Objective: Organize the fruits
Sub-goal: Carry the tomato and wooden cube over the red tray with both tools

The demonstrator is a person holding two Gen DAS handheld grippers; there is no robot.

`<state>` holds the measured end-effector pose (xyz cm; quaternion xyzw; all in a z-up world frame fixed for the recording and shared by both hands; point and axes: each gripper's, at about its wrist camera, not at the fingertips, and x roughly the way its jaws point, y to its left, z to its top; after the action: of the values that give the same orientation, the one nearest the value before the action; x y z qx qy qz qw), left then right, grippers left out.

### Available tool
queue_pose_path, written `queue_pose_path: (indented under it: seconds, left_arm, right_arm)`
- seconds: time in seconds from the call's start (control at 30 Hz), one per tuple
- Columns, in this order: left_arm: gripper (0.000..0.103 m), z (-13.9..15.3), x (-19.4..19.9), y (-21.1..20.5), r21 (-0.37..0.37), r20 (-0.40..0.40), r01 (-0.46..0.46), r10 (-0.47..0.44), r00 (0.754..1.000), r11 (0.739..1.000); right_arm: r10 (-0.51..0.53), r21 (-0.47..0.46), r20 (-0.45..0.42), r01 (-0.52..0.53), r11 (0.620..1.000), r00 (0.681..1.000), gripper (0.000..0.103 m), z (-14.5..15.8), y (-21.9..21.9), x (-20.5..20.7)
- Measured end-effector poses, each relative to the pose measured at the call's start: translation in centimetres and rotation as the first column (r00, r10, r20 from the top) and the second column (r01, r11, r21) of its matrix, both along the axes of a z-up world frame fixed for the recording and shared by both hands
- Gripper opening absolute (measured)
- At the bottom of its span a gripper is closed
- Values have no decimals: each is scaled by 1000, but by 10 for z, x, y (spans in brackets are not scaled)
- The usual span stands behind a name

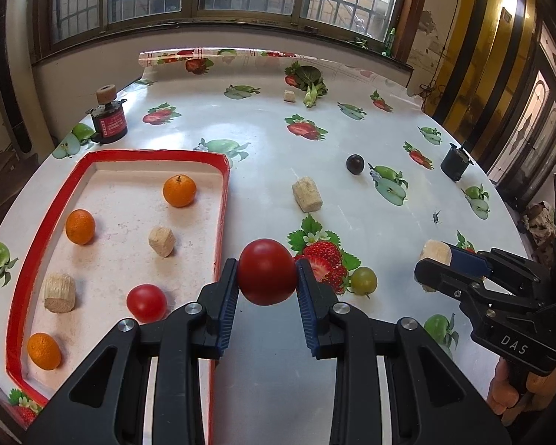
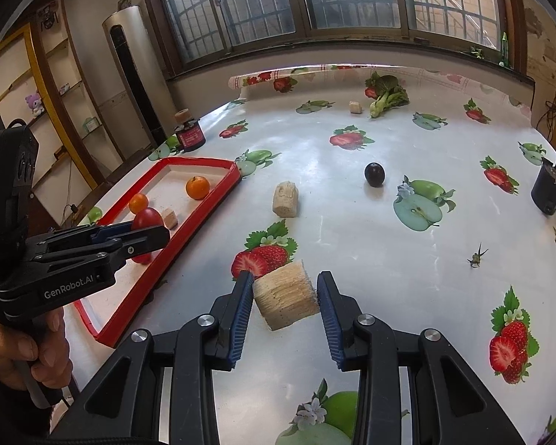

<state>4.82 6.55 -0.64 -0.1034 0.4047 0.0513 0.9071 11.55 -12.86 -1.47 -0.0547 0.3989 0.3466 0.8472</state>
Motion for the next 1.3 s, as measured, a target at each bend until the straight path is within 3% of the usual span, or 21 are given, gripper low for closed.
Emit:
queue_pose_path:
  seconds: [1.3]
  left_arm:
    - [28, -3, -81, 69, -28, 16, -173, 173, 985, 985]
  right_arm:
    - [155, 9, 44, -156, 988, 987, 36, 19, 71, -45]
